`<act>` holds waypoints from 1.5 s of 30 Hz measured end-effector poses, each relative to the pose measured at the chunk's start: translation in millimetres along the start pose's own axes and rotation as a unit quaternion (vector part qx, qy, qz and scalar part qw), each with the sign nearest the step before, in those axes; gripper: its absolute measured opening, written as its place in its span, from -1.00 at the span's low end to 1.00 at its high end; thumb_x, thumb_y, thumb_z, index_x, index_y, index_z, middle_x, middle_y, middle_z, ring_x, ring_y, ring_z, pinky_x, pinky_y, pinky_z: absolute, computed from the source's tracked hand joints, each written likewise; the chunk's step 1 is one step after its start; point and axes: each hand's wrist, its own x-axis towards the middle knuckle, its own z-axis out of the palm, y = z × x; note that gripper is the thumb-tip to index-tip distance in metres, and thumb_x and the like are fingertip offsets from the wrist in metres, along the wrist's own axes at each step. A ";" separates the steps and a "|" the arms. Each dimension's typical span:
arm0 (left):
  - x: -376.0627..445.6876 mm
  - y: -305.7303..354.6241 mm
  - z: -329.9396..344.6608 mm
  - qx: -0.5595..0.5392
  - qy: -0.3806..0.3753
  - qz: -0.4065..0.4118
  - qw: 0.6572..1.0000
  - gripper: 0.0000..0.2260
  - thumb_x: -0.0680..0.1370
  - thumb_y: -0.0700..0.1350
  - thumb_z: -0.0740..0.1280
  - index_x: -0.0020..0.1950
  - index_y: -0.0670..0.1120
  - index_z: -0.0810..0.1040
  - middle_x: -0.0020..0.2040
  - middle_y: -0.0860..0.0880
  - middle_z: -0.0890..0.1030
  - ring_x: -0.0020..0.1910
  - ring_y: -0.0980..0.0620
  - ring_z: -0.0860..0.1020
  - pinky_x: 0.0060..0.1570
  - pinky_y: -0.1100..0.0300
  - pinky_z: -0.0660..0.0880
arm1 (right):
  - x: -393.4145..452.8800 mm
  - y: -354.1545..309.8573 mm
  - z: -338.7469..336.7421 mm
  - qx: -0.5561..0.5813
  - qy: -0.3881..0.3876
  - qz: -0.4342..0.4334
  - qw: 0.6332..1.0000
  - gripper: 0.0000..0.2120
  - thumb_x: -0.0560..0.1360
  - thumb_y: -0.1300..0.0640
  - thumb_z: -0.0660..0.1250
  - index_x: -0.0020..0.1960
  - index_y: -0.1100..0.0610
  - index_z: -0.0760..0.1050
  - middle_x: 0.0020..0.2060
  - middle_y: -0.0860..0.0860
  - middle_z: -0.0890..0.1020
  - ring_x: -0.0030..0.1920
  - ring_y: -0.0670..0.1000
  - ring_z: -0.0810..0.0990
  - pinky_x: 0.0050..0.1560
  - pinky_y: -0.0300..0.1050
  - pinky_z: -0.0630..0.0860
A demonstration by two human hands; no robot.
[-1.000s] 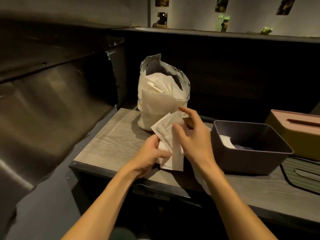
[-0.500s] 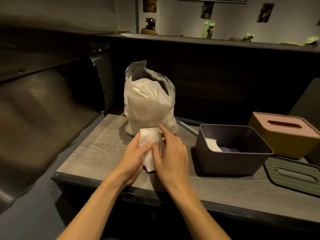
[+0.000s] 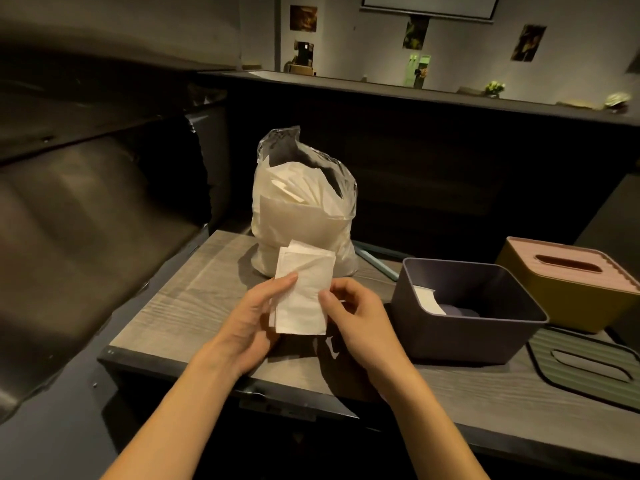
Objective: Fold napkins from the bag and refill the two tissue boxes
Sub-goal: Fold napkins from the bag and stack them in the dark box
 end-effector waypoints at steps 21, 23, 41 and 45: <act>10.8 -6.1 -9.0 -0.046 0.031 0.000 0.998 -0.53 0.52 -0.09 0.47 0.41 -0.14 0.50 0.23 -0.27 0.66 0.20 -0.25 0.66 0.03 -0.17 0.65 | 4.0 9.3 16.0 -0.010 0.020 -0.016 1.000 -0.85 0.61 0.03 0.42 0.17 -0.08 0.63 0.02 -0.15 0.73 0.05 -0.12 0.71 0.08 -0.01 0.68; 8.3 -6.7 -9.0 -0.042 0.026 -0.026 0.998 -0.51 0.52 -0.11 0.50 0.41 -0.16 0.51 0.24 -0.29 0.65 0.20 -0.27 0.66 -0.01 -0.17 0.66 | 4.2 10.6 17.3 0.011 0.011 -0.025 1.000 -0.84 0.61 0.06 0.42 0.19 -0.05 0.64 0.02 -0.13 0.74 0.05 -0.11 0.71 0.06 -0.03 0.67; 12.4 -7.3 -3.2 0.014 0.045 0.035 0.998 -0.69 0.68 0.02 0.28 0.34 -0.10 0.58 0.20 -0.20 0.70 0.21 -0.16 0.67 0.30 -0.20 0.53 | 67.4 -104.1 9.2 -0.314 0.161 -0.293 0.889 -0.70 0.66 0.16 0.32 0.38 0.15 0.55 0.27 0.04 0.60 0.22 -0.06 0.58 0.27 -0.15 0.56; 9.4 -7.0 -2.3 0.029 0.045 0.029 0.998 -0.68 0.65 0.04 0.31 0.34 -0.07 0.55 0.19 -0.19 0.70 0.21 -0.16 0.67 0.30 -0.20 0.53 | 99.5 -115.7 10.5 -0.468 0.105 -0.173 0.860 -0.67 0.66 0.01 0.27 0.30 0.18 0.57 0.20 0.13 0.64 0.15 0.12 0.61 0.08 0.00 0.50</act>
